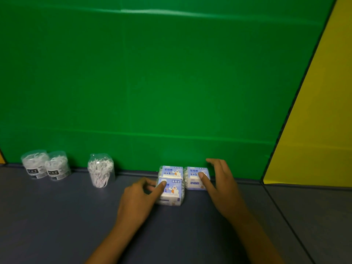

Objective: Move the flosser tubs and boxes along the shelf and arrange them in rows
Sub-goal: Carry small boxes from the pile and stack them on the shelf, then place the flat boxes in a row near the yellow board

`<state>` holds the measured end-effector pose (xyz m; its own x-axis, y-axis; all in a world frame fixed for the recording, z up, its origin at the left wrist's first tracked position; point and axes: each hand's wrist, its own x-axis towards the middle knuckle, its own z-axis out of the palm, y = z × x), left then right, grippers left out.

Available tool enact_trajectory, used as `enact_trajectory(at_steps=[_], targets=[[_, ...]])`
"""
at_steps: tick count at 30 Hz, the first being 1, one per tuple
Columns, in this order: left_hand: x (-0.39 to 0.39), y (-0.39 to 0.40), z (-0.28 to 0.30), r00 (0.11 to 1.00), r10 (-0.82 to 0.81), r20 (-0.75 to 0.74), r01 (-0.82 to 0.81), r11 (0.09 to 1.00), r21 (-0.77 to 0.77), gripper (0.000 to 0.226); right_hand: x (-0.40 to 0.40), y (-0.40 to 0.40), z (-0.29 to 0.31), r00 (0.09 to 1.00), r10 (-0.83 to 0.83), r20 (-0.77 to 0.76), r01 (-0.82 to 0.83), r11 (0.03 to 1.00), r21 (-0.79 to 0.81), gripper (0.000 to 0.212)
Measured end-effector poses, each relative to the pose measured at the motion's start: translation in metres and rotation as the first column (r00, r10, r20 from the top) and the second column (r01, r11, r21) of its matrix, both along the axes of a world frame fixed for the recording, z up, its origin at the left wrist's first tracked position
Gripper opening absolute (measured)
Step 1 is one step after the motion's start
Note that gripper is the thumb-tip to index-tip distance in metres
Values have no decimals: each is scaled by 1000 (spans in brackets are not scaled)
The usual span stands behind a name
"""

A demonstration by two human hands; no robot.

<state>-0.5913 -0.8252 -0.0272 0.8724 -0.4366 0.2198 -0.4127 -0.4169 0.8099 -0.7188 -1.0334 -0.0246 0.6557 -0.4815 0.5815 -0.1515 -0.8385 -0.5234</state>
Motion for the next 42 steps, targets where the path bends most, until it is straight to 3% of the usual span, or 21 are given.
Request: enact_trajectory(at_steps=[9, 13, 17, 25, 29, 36, 42], targets=[[1, -8, -7, 1000, 13, -18, -12, 998, 65, 41, -3, 5, 2, 999, -1, -44, 1, 1000, 0, 41], [2, -2, -5, 998, -43, -43, 44, 999, 9, 39, -5, 11, 2, 996, 0, -90, -2, 1000, -16, 41], [6, 21, 7, 993, -55, 109, 52, 998, 25, 23, -3, 26, 7, 992, 3, -122, -10, 998, -56, 43], [29, 110, 60, 836, -69, 544, -132, 938, 322, 38, 17, 83, 51, 958, -14, -288, -70, 958, -278, 56], [34, 159, 69, 812, -59, 580, -222, 889, 400, 48, 30, 125, 68, 960, -16, -281, -91, 927, -363, 61], [30, 256, 69, 816, 14, 578, -304, 861, 408, 62, 40, 220, 77, 944, 42, -328, -173, 907, -384, 66], [22, 355, 75, 798, 118, 591, -393, 846, 361, 58, 55, 303, 88, 944, 126, -304, -243, 890, -386, 64]])
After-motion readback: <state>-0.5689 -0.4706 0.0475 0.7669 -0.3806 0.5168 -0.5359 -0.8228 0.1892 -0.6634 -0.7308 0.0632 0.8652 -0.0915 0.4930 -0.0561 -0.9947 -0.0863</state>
